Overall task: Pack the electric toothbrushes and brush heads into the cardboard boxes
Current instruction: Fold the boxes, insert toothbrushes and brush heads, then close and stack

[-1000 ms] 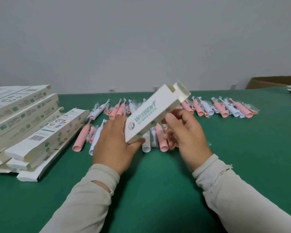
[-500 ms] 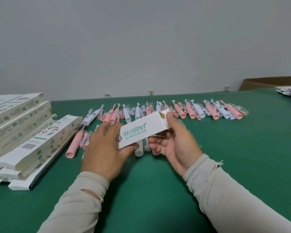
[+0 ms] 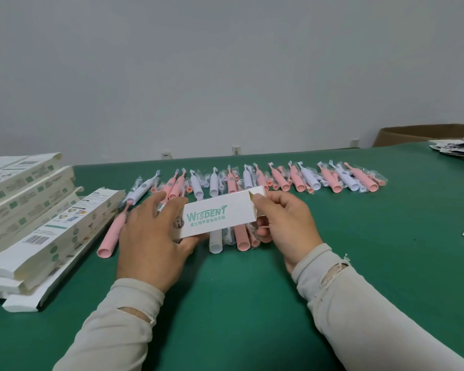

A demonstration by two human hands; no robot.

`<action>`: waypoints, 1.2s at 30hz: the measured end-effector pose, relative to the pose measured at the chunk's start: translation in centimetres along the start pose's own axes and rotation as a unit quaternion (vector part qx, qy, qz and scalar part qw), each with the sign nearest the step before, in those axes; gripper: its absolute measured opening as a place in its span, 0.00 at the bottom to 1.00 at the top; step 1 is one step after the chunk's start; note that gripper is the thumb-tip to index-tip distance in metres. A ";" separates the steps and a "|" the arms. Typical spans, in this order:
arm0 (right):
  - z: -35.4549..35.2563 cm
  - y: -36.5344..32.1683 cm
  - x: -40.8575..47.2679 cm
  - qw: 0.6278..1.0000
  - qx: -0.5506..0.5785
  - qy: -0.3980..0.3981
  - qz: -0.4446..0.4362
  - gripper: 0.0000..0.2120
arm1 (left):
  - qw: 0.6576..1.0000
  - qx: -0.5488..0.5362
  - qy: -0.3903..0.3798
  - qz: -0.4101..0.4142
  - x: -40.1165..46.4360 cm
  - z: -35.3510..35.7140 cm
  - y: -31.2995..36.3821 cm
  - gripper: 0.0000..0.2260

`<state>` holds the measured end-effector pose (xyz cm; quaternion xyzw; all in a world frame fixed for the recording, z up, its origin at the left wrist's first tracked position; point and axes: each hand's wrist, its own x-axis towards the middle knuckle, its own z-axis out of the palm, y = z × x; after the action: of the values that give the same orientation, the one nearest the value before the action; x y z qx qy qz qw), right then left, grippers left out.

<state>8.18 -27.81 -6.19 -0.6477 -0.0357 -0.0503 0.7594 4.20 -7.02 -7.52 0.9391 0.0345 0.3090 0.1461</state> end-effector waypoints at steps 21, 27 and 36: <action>-3.1 -0.2 1.0 0.851 -0.435 -0.092 -0.278 0.23 | 0.999 -0.029 -0.025 -0.007 0.3 0.8 -0.9 0.32; -3.2 -0.2 1.2 0.913 -0.310 -0.165 -0.209 0.28 | 0.995 -0.084 -0.046 0.011 0.2 0.8 -1.0 0.30; -2.8 -0.2 1.9 0.957 -0.100 -0.223 -0.158 0.26 | 0.987 -0.104 -0.088 0.086 2.7 -0.7 -1.0 0.31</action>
<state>10.05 -30.71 -6.17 -0.7014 -0.3008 -0.0269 0.6456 5.96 -5.43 -5.72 0.9418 -0.0913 0.2387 0.2186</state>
